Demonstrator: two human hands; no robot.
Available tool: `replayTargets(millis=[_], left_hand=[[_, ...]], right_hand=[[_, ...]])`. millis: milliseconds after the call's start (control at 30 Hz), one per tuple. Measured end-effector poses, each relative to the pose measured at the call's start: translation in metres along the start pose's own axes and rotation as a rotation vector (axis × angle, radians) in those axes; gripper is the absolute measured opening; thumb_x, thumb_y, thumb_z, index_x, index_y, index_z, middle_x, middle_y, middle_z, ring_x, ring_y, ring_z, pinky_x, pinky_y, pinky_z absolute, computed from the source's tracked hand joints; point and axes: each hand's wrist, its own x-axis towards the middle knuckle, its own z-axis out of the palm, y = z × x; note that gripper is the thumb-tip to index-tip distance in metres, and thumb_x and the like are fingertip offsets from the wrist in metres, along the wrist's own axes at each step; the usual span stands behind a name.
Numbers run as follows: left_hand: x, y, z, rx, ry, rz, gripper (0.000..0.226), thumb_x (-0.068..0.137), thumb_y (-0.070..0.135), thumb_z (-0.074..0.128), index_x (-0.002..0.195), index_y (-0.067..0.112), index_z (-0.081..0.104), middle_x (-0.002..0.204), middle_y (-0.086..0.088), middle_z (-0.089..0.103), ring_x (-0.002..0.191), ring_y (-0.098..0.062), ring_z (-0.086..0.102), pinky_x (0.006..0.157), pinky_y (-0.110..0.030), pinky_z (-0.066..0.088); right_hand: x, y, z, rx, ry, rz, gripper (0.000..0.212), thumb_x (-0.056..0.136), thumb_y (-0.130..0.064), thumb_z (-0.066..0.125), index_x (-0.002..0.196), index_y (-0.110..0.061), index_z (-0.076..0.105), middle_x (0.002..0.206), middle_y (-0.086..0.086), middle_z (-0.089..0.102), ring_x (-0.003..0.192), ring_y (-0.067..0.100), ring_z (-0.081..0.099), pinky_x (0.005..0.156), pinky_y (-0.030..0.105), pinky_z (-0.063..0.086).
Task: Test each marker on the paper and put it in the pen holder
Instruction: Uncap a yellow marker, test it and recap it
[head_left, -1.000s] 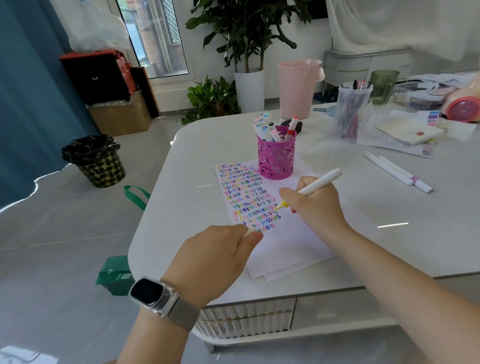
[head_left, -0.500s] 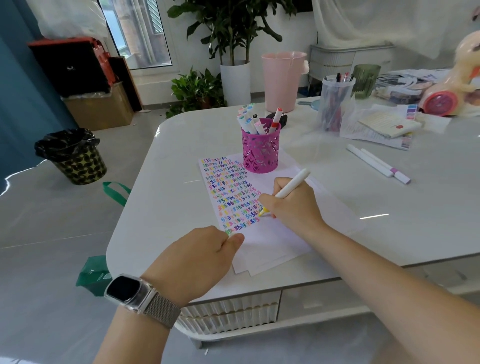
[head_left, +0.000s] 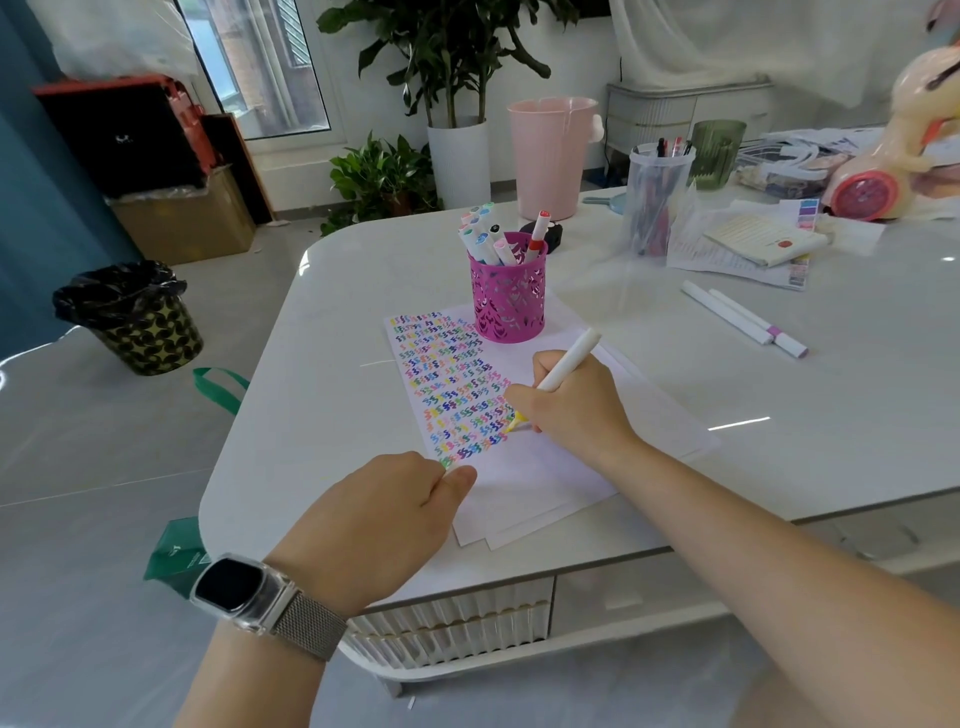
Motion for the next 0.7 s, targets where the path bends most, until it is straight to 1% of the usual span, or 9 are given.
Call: replayTargets(millis=[133, 167, 233, 300, 367, 433, 533, 633, 700], left_hand=[[0.0, 0.001, 0.0, -0.002, -0.007, -0.004, 0.058, 0.097, 0.048, 0.029, 0.076, 0.001, 0.057, 0.067, -0.006, 0.055, 0.061, -0.02, 0.051, 0.075, -0.04, 0.05], [0.0, 0.001, 0.0, -0.003, -0.008, -0.003, 0.059, 0.097, 0.048, 0.029, 0.076, 0.001, 0.057, 0.067, -0.006, 0.055, 0.061, -0.02, 0.051, 0.075, -0.04, 0.05], [0.001, 0.0, 0.0, 0.003, -0.009, -0.002, 0.059, 0.097, 0.048, 0.029, 0.076, 0.001, 0.057, 0.07, -0.009, 0.058, 0.063, -0.024, 0.054, 0.075, -0.041, 0.05], [0.001, -0.001, 0.0, 0.011, -0.01, 0.0, 0.058, 0.097, 0.049, 0.028, 0.077, 0.002, 0.057, 0.074, -0.011, 0.061, 0.069, -0.026, 0.059, 0.076, -0.041, 0.05], [0.0, -0.001, 0.001, 0.03, -0.007, 0.008, 0.057, 0.097, 0.049, 0.027, 0.078, 0.004, 0.058, 0.075, -0.008, 0.061, 0.072, -0.024, 0.059, 0.077, -0.04, 0.05], [-0.001, -0.001, 0.001, 0.049, 0.016, 0.017, 0.054, 0.096, 0.049, 0.024, 0.079, 0.009, 0.057, 0.075, -0.003, 0.061, 0.073, -0.02, 0.059, 0.077, -0.038, 0.05], [-0.001, 0.001, -0.002, 0.05, 0.118, 0.049, 0.046, 0.093, 0.053, 0.024, 0.076, 0.018, 0.049, 0.073, 0.002, 0.061, 0.071, -0.017, 0.058, 0.072, -0.037, 0.05], [0.001, 0.004, -0.004, 0.019, 0.222, 0.07, 0.039, 0.091, 0.053, 0.029, 0.077, 0.021, 0.045, 0.068, 0.004, 0.06, 0.067, -0.017, 0.058, 0.067, -0.036, 0.05], [0.003, 0.007, -0.004, -0.02, 0.266, 0.055, 0.034, 0.094, 0.046, 0.031, 0.076, 0.021, 0.044, 0.067, 0.005, 0.06, 0.067, -0.018, 0.057, 0.068, -0.037, 0.049]], right_hand=[[0.001, 0.0, -0.001, 0.014, -0.031, -0.006, 0.039, 0.073, -0.016, 0.067, 0.054, -0.013, 0.034, 0.053, 0.008, 0.039, 0.064, 0.039, 0.062, 0.051, 0.027, 0.034], [0.001, 0.0, -0.001, 0.02, -0.027, -0.003, 0.04, 0.073, -0.015, 0.067, 0.053, -0.014, 0.032, 0.052, 0.006, 0.036, 0.059, 0.037, 0.058, 0.051, 0.027, 0.033], [0.001, 0.0, -0.001, 0.026, -0.037, 0.007, 0.042, 0.073, -0.014, 0.067, 0.053, -0.015, 0.031, 0.05, 0.002, 0.033, 0.053, 0.025, 0.05, 0.051, 0.027, 0.034], [0.001, -0.003, -0.003, 0.07, -0.067, 0.043, 0.042, 0.074, -0.013, 0.067, 0.052, -0.015, 0.031, 0.049, 0.002, 0.036, 0.049, 0.018, 0.051, 0.046, 0.021, 0.035], [0.001, -0.007, -0.006, 0.22, -0.012, 0.134, 0.039, 0.075, -0.012, 0.066, 0.051, -0.015, 0.035, 0.047, 0.002, 0.044, 0.041, 0.011, 0.049, 0.039, 0.016, 0.033], [0.004, -0.012, -0.013, 0.421, 0.102, 0.25, 0.036, 0.076, -0.013, 0.065, 0.05, -0.016, 0.04, 0.044, 0.001, 0.049, 0.038, 0.011, 0.041, 0.037, 0.016, 0.028], [0.008, -0.024, -0.03, 0.755, 0.207, 0.392, 0.031, 0.079, -0.016, 0.068, 0.054, -0.014, 0.05, 0.043, -0.002, 0.047, 0.041, 0.012, 0.035, 0.037, 0.017, 0.025], [0.004, -0.04, -0.047, 0.966, 0.147, 0.41, 0.031, 0.08, -0.017, 0.075, 0.058, -0.017, 0.053, 0.045, -0.003, 0.046, 0.039, 0.008, 0.036, 0.036, 0.018, 0.026], [-0.003, -0.048, -0.054, 0.958, 0.058, 0.352, 0.031, 0.08, -0.016, 0.076, 0.059, -0.018, 0.053, 0.046, -0.003, 0.047, 0.04, 0.008, 0.037, 0.036, 0.017, 0.029]])
